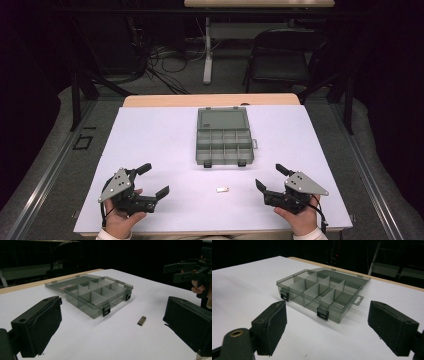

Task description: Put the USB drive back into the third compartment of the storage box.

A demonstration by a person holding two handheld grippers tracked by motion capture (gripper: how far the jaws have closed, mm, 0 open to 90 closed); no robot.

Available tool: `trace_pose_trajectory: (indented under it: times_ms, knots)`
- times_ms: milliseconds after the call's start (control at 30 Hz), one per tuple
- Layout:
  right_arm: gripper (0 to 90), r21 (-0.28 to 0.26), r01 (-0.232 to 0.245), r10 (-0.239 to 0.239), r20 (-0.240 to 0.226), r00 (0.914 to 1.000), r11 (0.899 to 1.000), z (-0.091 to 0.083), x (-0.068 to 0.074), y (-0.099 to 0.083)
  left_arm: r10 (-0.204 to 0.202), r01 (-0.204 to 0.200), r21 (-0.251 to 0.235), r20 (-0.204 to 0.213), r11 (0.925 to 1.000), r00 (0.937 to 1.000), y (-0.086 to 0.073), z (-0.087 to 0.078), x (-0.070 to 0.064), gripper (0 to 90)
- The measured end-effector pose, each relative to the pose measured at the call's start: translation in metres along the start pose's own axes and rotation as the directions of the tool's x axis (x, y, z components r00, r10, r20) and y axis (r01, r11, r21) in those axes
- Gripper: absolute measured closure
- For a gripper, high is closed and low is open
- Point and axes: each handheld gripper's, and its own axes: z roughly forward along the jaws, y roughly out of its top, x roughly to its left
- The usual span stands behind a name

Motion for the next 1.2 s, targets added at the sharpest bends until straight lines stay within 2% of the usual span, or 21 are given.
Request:
trace_pose_trajectory:
  times_ms: [100, 267, 400, 600, 900, 933, 967, 1000, 1033, 1200]
  knots:
    - [18.2, -0.004, -0.002, 0.002, 0.001, 1.0000, 1.000, -0.001, 0.001, 0.001, 0.002, -0.002, 0.002, -0.001, 1.0000, 1.0000, 0.000, 0.000, 0.000, 1.6]
    - [19.2, -0.009, 0.028, -0.028, 0.012, 0.9996, 1.000, -0.002, 0.001, 0.002, -0.007, 0.007, -0.006, 0.000, 1.0000, 1.0000, 0.000, 0.000, 0.000, 1.6]
    - [20.8, 0.002, 0.039, -0.039, 0.014, 0.9991, 0.999, -0.004, 0.003, 0.003, -0.011, 0.011, -0.003, 0.003, 0.9999, 0.9999, 0.000, 0.001, 0.000, 1.7]
    - [24.2, 0.045, 0.026, -0.026, 0.001, 0.9997, 0.999, 0.001, 0.002, 0.003, -0.015, 0.015, 0.000, 0.001, 0.9999, 0.9999, -0.001, -0.001, 0.000, 2.0]
    - [32.0, 0.104, 0.032, -0.028, -0.044, 0.9986, 0.994, 0.006, 0.004, 0.007, -0.011, 0.011, 0.006, 0.000, 0.9999, 0.9999, -0.001, -0.002, 0.000, 4.5]
    - [37.9, 0.110, 0.022, -0.015, -0.067, 0.9976, 0.994, 0.006, 0.004, 0.009, -0.012, 0.012, 0.005, 0.000, 0.9999, 0.9999, -0.001, -0.002, 0.000, 4.6]
    - [37.9, 0.110, 0.022, -0.015, -0.067, 0.9976, 0.994, 0.006, 0.004, 0.009, -0.013, 0.013, 0.005, -0.001, 0.9999, 0.9999, -0.001, -0.002, 0.000, 4.6]
    - [38.5, 0.110, 0.008, 0.004, -0.105, 0.9945, 0.994, 0.007, 0.003, 0.011, -0.017, 0.017, 0.007, -0.002, 0.9998, 0.9999, -0.002, -0.001, 0.000, 4.8]
    - [38.5, 0.103, 0.002, 0.010, -0.116, 0.9932, 0.995, 0.008, 0.004, 0.012, -0.019, 0.019, 0.010, -0.004, 0.9998, 0.9998, -0.002, -0.001, 0.000, 4.9]
    - [38.4, 0.121, -0.024, 0.041, -0.141, 0.9892, 0.992, 0.013, 0.003, 0.014, -0.021, 0.022, 0.015, -0.005, 0.9997, 0.9998, -0.002, -0.001, 0.000, 4.9]
